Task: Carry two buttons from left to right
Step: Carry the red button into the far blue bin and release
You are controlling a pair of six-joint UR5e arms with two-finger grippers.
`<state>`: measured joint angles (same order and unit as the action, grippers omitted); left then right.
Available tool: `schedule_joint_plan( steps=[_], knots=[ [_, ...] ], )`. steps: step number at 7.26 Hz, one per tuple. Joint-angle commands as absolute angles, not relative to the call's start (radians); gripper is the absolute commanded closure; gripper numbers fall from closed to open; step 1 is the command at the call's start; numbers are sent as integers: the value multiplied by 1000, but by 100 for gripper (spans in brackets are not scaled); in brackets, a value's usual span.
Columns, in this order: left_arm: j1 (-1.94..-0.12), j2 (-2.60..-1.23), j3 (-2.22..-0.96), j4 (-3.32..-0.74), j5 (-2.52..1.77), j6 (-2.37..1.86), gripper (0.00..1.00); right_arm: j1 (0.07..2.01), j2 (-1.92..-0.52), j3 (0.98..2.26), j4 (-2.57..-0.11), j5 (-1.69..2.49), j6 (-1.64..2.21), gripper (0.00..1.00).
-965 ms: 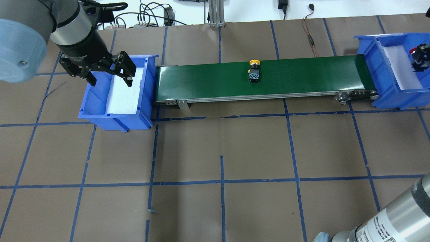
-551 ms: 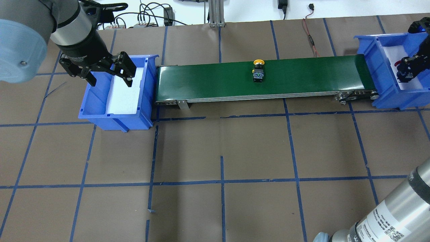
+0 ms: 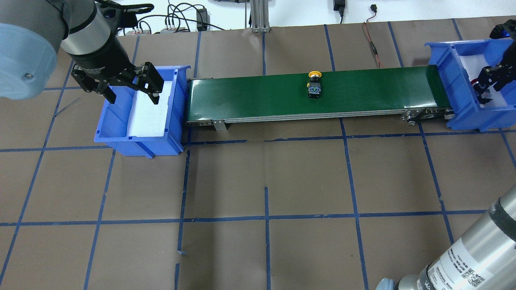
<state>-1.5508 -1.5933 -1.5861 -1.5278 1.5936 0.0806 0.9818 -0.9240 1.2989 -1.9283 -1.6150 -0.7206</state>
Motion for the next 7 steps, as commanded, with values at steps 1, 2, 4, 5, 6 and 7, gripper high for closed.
schedule_joint_plan(
  steps=[1, 2, 4, 5, 6, 7],
  knots=[
    [-1551, -1592, -1586, -1528, 1594, 80, 0, 1000, -943, 1260, -1875, -1617, -719, 12],
    [-1551, -1592, -1588, -1528, 1595, 81, 0, 1031, -989, 1241, -1808, -1618, -716, 11],
    [-1551, -1592, -1588, -1528, 1595, 81, 0, 1151, -1105, 1261, -1694, -1618, -646, 7],
    [-1551, -1592, -1588, -1528, 1594, 81, 0, 1249, -1115, 1290, -1695, -1630, -555, 6],
    [-1551, -1594, -1586, -1528, 1592, 81, 0, 1328, -1112, 1322, -1719, -1629, -504, 7],
    [-1551, -1592, -1588, -1528, 1595, 81, 0, 1389, -1111, 1348, -1741, -1625, -412, 7]
  ],
)
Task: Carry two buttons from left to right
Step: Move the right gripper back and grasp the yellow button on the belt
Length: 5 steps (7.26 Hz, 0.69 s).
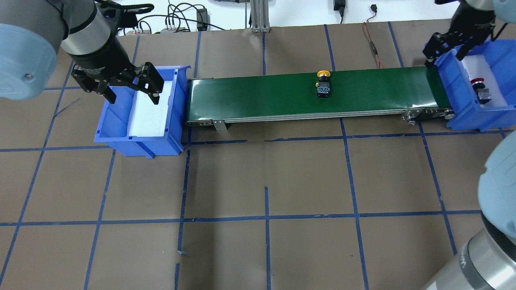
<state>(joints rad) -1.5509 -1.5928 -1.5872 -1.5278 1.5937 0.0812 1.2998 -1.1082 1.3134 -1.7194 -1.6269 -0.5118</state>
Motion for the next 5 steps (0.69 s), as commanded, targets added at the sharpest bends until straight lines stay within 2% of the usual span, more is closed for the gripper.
schedule_joint_plan(
  steps=[1, 3, 5],
  knots=[
    [-1551, -1592, -1588, -1528, 1595, 81, 0, 1467, -1114, 1370, -1805, -1637, -303, 6],
    [-1551, -1592, -1588, -1528, 1595, 81, 0, 1523, -1101, 1371, -1830, -1632, -185, 4],
    [-1551, -1592, -1588, -1528, 1594, 81, 0, 1607, -1031, 1376, -1900, -1632, -30, 4]
  ],
)
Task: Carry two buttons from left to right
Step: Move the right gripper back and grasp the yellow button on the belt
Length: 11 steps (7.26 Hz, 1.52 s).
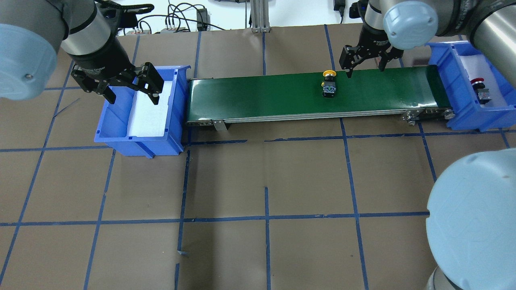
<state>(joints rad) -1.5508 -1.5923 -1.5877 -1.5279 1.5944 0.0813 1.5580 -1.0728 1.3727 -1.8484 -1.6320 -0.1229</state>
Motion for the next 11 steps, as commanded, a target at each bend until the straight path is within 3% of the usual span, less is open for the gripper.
schedule_joint_plan(
  steps=[1, 4, 5, 6, 7, 9, 11],
  knots=[
    [-1551, -1592, -1588, -1528, 1594, 81, 0, 1639, -1005, 1377, -1940, -1635, 38, 3],
    [-1551, -1592, -1589, -1528, 1595, 81, 0, 1648, -992, 1443, -1980, -1637, 80, 4],
    [-1551, -1592, -1589, -1528, 1595, 81, 0, 1644, -997, 1437, -2005, -1681, 65, 17],
    [-1551, -1592, -1589, -1529, 1594, 81, 0, 1641, -1002, 1433, -2003, -1727, 52, 44],
    [-1551, -1592, -1589, -1528, 1595, 81, 0, 1632, -1002, 1434, -2005, -1730, 14, 62],
    [-1551, -1592, -1589, -1528, 1595, 81, 0, 1618, -1020, 1431, -2005, -1726, -20, 92],
    [-1551, -1592, -1589, -1528, 1595, 81, 0, 1558, -1086, 1424, -1987, -1717, -120, 92]
  ],
)
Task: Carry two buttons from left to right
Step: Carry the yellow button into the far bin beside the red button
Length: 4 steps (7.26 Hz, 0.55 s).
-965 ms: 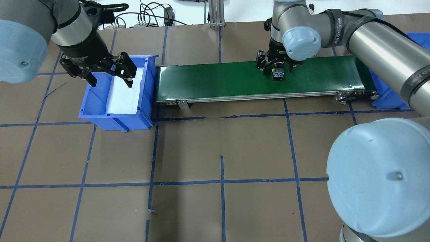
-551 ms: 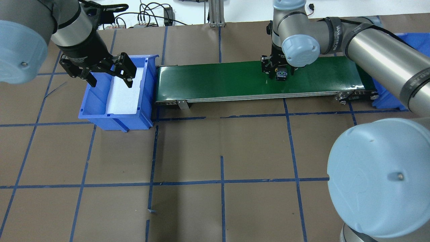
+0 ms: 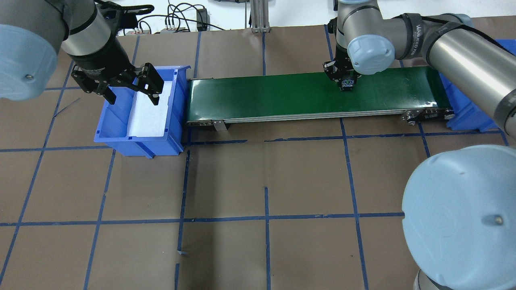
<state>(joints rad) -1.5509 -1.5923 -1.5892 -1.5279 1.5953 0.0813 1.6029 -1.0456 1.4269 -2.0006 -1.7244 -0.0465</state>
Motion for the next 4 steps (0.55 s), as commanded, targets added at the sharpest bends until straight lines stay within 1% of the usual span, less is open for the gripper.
schedule_joint_plan(
  steps=[1, 3, 4],
  knots=[
    [-1551, -1592, -1589, -1528, 1595, 81, 0, 1472, -1116, 1428, -1932, -1694, -179, 92],
    [-1551, -1592, -1589, -1528, 1595, 81, 0, 1343, -1134, 1411, -1879, -1661, -332, 92],
    [-1551, -1592, -1589, -1528, 1595, 81, 0, 1291, -1164, 1361, -1820, -1663, -421, 92]
  ],
)
